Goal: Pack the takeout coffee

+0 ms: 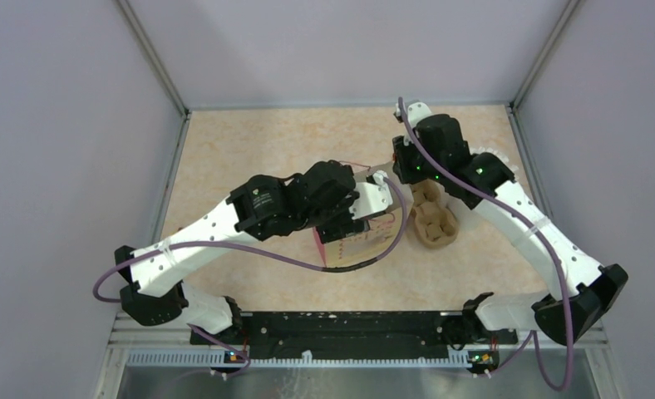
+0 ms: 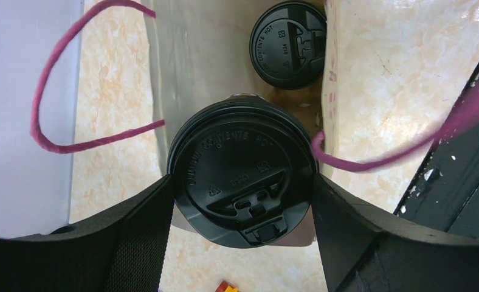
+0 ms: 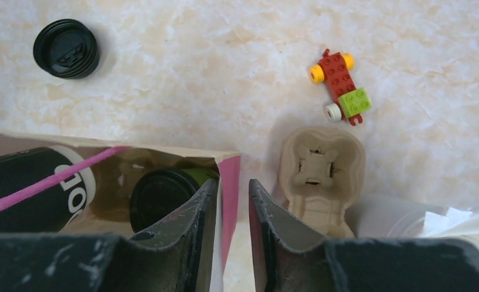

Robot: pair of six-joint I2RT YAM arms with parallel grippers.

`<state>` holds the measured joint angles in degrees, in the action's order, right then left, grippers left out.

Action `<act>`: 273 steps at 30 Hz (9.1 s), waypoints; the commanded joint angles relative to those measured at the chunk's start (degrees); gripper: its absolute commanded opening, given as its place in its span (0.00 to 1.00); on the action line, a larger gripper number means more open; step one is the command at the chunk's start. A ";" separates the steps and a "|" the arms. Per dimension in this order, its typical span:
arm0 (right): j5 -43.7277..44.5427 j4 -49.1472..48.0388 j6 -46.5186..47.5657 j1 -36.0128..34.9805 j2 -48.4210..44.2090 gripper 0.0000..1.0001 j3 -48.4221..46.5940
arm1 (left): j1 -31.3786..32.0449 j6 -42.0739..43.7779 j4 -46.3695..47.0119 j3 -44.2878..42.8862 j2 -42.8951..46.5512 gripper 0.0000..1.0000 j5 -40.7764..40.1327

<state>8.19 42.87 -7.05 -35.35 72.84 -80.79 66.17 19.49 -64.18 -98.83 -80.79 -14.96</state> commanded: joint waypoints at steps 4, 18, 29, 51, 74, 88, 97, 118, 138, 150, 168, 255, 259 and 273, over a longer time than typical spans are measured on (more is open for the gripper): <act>-5.87 -1.26 1.26 0.27 0.66 0.26 -2.65 | 0.10 0.14 3.99 1.87 1.52 0.66 -1.23; -9.77 -11.20 -0.80 -0.87 -2.74 0.00 3.86 | -3.96 1.47 4.56 4.11 4.67 0.66 -1.44; -6.27 -18.01 0.45 -7.43 -14.18 0.00 18.02 | -3.86 -0.30 -1.38 3.85 6.34 0.65 5.85; -3.92 -17.92 -6.26 -11.46 -24.58 0.00 26.23 | 1.34 -5.07 -1.37 6.18 5.44 0.61 9.16; -2.31 -16.68 -10.53 -11.65 -29.77 0.00 29.94 | 7.52 -4.75 -1.90 -0.49 -2.59 0.60 0.49; -4.75 -10.41 -16.21 -11.58 -29.90 0.00 27.56 | 10.38 -4.37 7.80 13.58 3.10 0.58 -10.65; -5.50 -10.86 -16.62 -11.58 -32.06 0.00 28.73 | 12.20 -3.81 7.75 14.52 3.54 0.59 -11.09; -6.98 -13.14 -15.46 -11.59 -32.05 0.00 30.80 | 12.93 -3.65 12.37 11.86 0.95 0.58 -8.02; -7.92 -14.19 -13.50 -11.58 -32.94 0.00 31.84 | 12.93 0.00 23.10 14.26 -3.15 0.57 -8.57; -7.92 -13.93 -12.98 -11.58 -32.39 0.00 31.86 | 12.94 3.35 28.50 13.80 -5.58 0.57 -9.59; -6.47 -12.74 -14.49 -11.65 -30.91 0.00 31.07 | 12.93 0.63 24.25 12.01 -3.37 0.56 -9.68; -7.38 -9.29 -16.04 -11.61 -22.27 0.00 24.06 | 13.19 -1.20 20.84 5.92 0.41 0.58 -7.97; -7.06 -9.53 -16.01 -11.63 -21.66 0.00 23.44 | 13.19 -1.11 19.64 4.27 0.16 0.58 -7.82; -3.70 -1.78 -18.00 -11.61 -20.28 0.00 19.30 | 13.20 -5.16 18.00 10.50 2.16 0.58 -5.28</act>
<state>2.37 36.77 -23.94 -46.50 52.42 -58.35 79.07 15.73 -49.58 -90.43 -81.01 -21.32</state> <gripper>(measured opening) 0.003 0.812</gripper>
